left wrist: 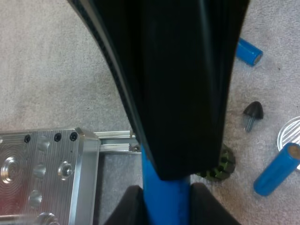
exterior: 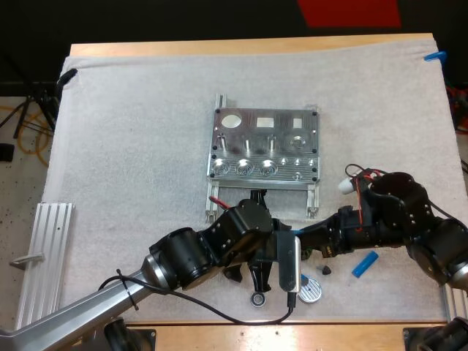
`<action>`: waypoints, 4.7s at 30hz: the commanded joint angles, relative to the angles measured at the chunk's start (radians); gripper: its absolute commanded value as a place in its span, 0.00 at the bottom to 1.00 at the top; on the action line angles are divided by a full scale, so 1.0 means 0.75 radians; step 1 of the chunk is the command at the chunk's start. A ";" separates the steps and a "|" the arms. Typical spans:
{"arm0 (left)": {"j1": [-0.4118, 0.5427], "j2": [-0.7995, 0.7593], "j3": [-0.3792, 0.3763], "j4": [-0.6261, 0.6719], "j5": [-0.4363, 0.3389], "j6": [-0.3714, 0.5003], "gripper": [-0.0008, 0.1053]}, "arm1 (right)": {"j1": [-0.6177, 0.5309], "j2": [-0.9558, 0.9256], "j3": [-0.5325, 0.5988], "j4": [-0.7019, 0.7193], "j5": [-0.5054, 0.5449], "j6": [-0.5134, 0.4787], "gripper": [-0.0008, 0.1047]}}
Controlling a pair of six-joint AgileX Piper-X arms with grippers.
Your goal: Load cells from left to right
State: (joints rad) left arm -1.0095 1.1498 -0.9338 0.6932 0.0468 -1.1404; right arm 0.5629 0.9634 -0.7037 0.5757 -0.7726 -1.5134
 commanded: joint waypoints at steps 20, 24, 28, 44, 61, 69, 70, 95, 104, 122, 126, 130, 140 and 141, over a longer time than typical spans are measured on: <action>-0.004 -0.024 -0.008 0.015 0.040 -0.197 0.64 | 0.002 -0.001 -0.010 -0.025 -0.023 -0.009 0.01; -0.004 -0.124 -0.008 0.017 -0.055 -0.249 0.64 | 0.002 -0.001 -0.031 -0.013 -0.006 -0.009 0.01; -0.004 -0.267 -0.008 0.034 -0.143 -0.291 0.64 | 0.002 -0.001 -0.112 0.066 0.117 -0.032 0.01; -0.004 -0.743 -0.008 0.268 -0.379 -0.533 0.64 | 0.002 0.253 -0.651 0.663 0.661 -0.383 0.01; -0.004 -0.891 0.078 0.491 -0.706 -0.874 0.64 | 0.106 0.872 -1.274 0.906 1.065 -0.505 0.01; -0.004 -0.891 0.078 0.477 -0.706 -0.942 0.64 | 0.155 1.152 -1.467 1.001 1.208 -0.529 0.01; -0.004 -0.891 0.078 0.477 -0.706 -0.946 0.64 | 0.156 1.164 -1.479 1.001 1.207 -0.529 0.01; -0.004 -0.891 0.078 0.477 -0.706 -0.957 0.64 | 0.157 1.423 -1.567 1.067 1.255 -0.540 0.01; -0.004 -0.891 0.078 0.477 -0.706 -0.957 0.64 | 0.157 1.446 -1.563 1.051 1.255 -0.540 0.01; -0.004 -0.891 0.078 0.477 -0.706 -0.957 0.64 | 0.157 1.463 -1.560 1.069 1.233 -0.540 0.01; -0.004 -0.891 0.078 0.477 -0.706 -0.957 0.64 | 0.157 1.463 -1.560 1.076 1.299 -0.540 0.01; -0.004 -0.891 0.078 0.477 -0.706 -0.957 0.64 | 0.157 1.463 -1.560 1.080 1.295 -0.540 0.01; -0.004 -0.891 0.078 0.477 -0.706 -0.957 0.64 | 0.157 1.463 -1.560 1.069 1.204 -0.540 0.01; -0.004 -0.891 0.078 0.477 -0.706 -0.957 0.64 | 0.157 1.463 -1.560 1.065 1.204 -0.540 0.01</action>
State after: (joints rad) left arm -1.0095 0.4875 -0.8730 1.0665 -0.4609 -1.8473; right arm 0.6792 2.0544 -1.8729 1.3685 0.1498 -1.9076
